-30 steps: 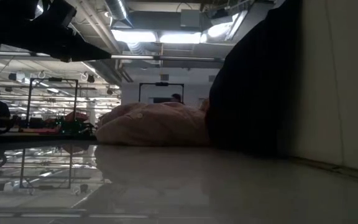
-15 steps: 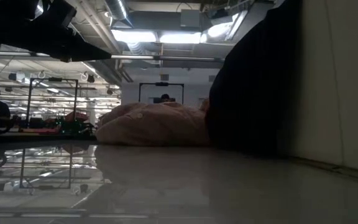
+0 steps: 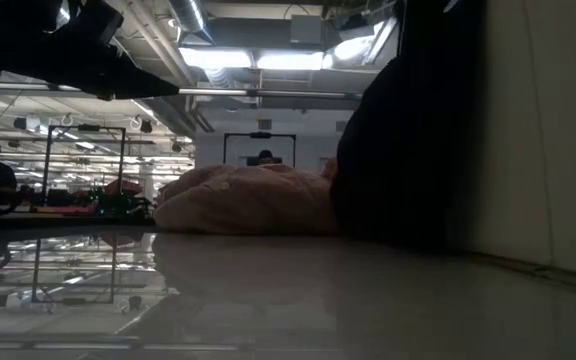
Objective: Sort clothes
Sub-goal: Put the black shirt into the bottom laundry organizer
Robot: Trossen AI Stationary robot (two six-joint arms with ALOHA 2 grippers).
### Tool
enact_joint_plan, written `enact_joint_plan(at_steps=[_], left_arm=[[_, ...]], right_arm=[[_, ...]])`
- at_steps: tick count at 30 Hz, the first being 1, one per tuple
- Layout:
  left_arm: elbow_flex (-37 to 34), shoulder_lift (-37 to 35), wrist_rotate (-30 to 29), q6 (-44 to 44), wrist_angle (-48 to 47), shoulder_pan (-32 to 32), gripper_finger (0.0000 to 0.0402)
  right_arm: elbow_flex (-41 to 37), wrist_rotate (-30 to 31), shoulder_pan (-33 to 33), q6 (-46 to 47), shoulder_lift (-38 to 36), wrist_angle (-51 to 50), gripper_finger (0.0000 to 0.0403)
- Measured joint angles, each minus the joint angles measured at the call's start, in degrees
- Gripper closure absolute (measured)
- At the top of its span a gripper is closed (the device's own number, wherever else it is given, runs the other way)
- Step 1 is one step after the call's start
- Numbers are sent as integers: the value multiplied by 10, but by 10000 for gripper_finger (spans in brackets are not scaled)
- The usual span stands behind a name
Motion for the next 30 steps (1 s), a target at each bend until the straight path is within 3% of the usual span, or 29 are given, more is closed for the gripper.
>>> enact_joint_plan(at_steps=[11,15,24,30], left_arm=[[0,0,0,2,0,0,396],[0,0,0,2,0,0,396],[0,0,0,13,1,0,396],[0,0,0,17,1,0,396]], right_arm=[[-4,-23,-14,-57,55,-9,120],[-5,-16,-14,-69,64,-16,179],[-5,46,-13,-76,64,-55,381],[1,78,-1,-86,64,-64,382]])
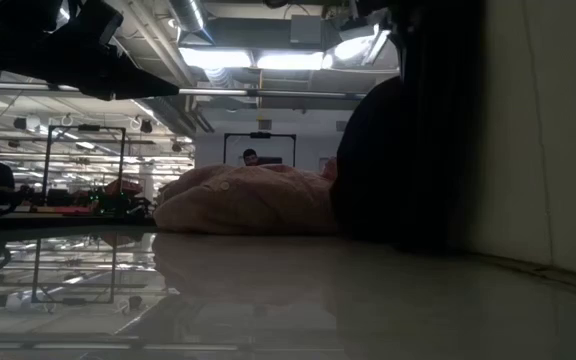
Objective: Sort clothes
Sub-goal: Put the black shirt into the bottom laundry organizer
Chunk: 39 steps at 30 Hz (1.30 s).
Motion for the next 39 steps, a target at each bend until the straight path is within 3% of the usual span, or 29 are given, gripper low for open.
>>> enact_joint_plan(at_steps=[7,21,25,29,39], left_arm=[[0,0,0,19,2,0,396],[0,0,0,21,5,0,396],[0,0,0,21,6,0,396],[0,0,0,20,16,0,396],[0,0,0,19,16,0,396]], right_arm=[[82,51,53,3,-4,-25,394],[366,74,187,-18,-10,-21,400],[351,93,237,-12,-49,-24,401],[349,149,306,13,-73,-25,401],[349,225,447,79,-96,-25,402]])
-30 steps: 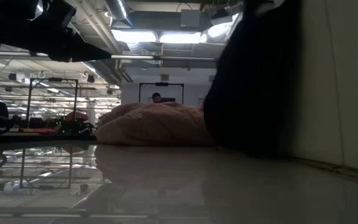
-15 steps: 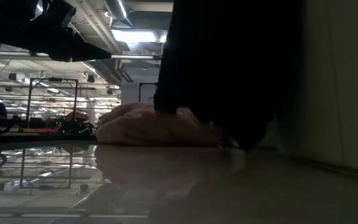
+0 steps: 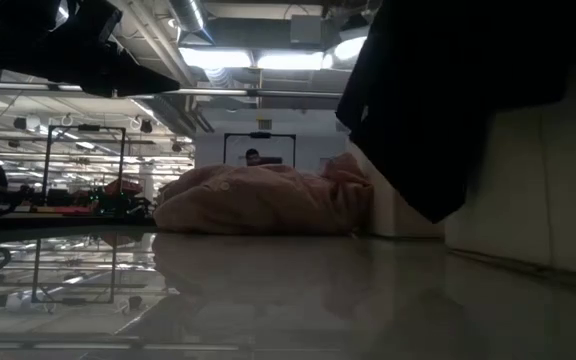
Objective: Sort clothes
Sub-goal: Put the black shirt into the bottom laundry organizer
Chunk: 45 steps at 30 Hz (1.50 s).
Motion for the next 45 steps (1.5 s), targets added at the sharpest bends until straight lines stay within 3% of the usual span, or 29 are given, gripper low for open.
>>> enact_joint_plan(at_steps=[7,12,26,29,33,39,45], left_arm=[[0,0,0,0,0,0,396],[0,0,0,0,0,0,396],[0,0,0,15,18,0,396],[0,0,0,15,19,0,396],[0,0,0,15,19,1,396],[0,0,0,13,19,1,396],[0,0,0,12,19,1,396]], right_arm=[[0,14,30,41,-1,0,402],[-51,-31,29,72,-10,3,402],[-556,-334,2,454,-173,5,402],[-641,-392,2,475,-190,33,402],[-726,-422,2,475,-192,89,401],[-762,-465,-9,509,-192,94,351],[-696,-499,-14,509,-192,85,255]])
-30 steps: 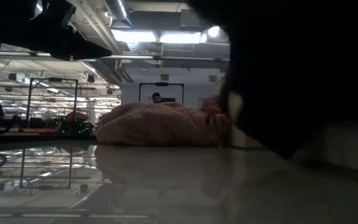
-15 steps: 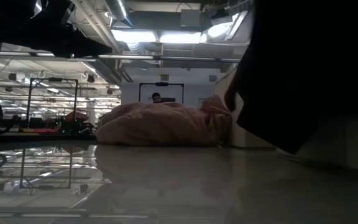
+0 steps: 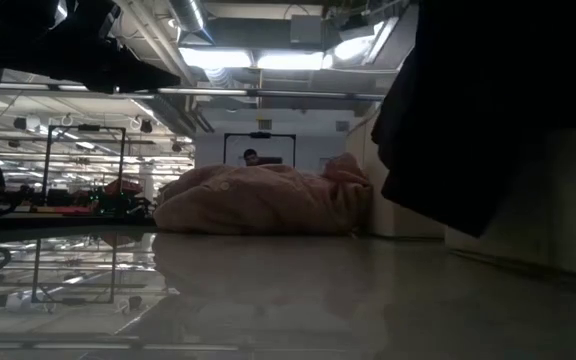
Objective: Sort clothes
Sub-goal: Put the black shirt into the bottom laundry organizer
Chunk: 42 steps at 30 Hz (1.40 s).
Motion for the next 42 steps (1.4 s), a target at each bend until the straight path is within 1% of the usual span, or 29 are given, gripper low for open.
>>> enact_joint_plan(at_steps=[3,4,6,8,10,13,15,17,18,20,25,31,35,38,42], left_arm=[[0,0,0,1,0,0,396],[0,0,0,-1,0,0,396],[0,0,0,-3,0,0,396],[0,0,0,-4,0,0,396],[0,0,0,-4,0,0,396],[0,0,0,-2,0,0,396],[0,0,0,0,0,0,396],[0,0,0,2,0,0,396],[0,0,0,2,0,0,396],[0,0,0,2,0,0,396],[0,0,0,2,0,0,396],[0,0,0,2,0,0,396],[0,0,0,2,0,0,396],[0,0,0,2,0,0,396],[0,0,0,2,0,0,396]], right_arm=[[62,-30,-15,6,0,0,219],[84,-30,-20,14,0,-1,211],[131,-9,-31,23,0,1,198],[173,41,-39,17,0,6,189],[210,119,-43,-27,0,11,185],[241,253,-45,-147,-1,48,183],[243,324,-45,-235,0,88,183],[241,369,-45,-314,6,126,183],[238,380,-47,-342,10,141,183],[231,376,-57,-384,23,163,182],[221,293,-91,-411,71,183,182],[220,200,-125,-444,142,182,182],[220,145,-151,-455,174,174,182],[220,127,-172,-456,192,153,182],[220,137,-188,-469,208,125,189]])
